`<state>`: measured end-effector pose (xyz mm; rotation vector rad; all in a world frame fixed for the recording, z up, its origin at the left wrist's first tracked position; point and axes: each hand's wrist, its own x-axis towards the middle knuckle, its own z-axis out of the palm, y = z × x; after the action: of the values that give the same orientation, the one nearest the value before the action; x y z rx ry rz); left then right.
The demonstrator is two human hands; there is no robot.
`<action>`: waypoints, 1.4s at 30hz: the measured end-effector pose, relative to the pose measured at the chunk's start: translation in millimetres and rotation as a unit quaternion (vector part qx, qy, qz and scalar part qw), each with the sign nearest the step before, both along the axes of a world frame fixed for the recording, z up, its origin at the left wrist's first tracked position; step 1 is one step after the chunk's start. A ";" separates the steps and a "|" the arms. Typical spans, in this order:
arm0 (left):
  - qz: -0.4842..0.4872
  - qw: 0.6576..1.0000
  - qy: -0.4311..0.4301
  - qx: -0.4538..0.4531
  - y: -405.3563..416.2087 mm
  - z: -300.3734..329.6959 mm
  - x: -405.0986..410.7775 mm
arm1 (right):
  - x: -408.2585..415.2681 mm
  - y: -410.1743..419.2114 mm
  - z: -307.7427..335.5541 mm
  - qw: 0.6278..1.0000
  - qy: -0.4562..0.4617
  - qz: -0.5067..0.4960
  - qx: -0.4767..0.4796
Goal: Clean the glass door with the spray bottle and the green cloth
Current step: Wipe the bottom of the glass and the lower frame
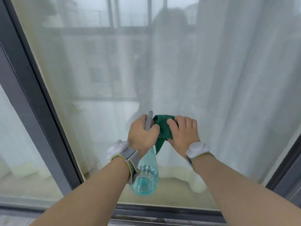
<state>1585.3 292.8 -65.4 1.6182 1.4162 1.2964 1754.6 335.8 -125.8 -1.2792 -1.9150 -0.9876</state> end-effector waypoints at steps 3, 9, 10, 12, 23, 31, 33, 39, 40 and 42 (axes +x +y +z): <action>-0.010 0.999 -0.021 0.049 1.1 -20.6 4.1 | 4.8 0.5 -7.1 0.999 -0.037 0.005 0.027; -0.006 0.999 -0.024 0.044 20.1 -29.2 -4.7 | 1.1 1.0 -20.9 0.998 -0.054 0.012 -0.013; -0.005 0.999 -0.025 0.039 23.0 -27.6 -3.0 | 3.9 2.0 -20.8 0.998 -0.061 0.015 -0.011; -0.006 0.998 -0.028 0.053 25.7 -27.9 3.0 | 10.7 2.2 -22.4 0.997 -0.074 0.024 0.000; -0.035 0.993 -0.005 0.110 2.5 -32.2 72.1 | 79.9 -28.1 -34.1 0.971 -0.195 0.120 -0.072; -0.074 0.995 0.035 0.051 -15.1 -27.0 153.4 | 154.5 -45.5 -46.9 0.996 -0.074 0.027 -0.033; -0.060 0.997 0.045 0.033 -18.6 -29.4 168.5 | 162.1 -47.2 -50.3 0.997 -0.065 0.026 -0.034; -0.011 0.992 0.112 0.052 -7.0 -30.8 163.7 | 143.6 -37.5 -66.0 0.996 -0.076 0.050 -0.015; -0.002 0.991 0.116 0.060 -5.5 -29.9 157.4 | 136.1 -33.4 -66.5 0.995 -0.079 0.052 -0.015; 0.023 0.990 0.113 0.081 -2.6 -27.1 142.0 | 120.7 -22.4 -58.9 0.996 -0.066 0.060 -0.011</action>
<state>1727.3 290.2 -92.5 1.9005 1.5229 1.3164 1875.3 313.4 -184.7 -1.1212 -2.0815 -1.0143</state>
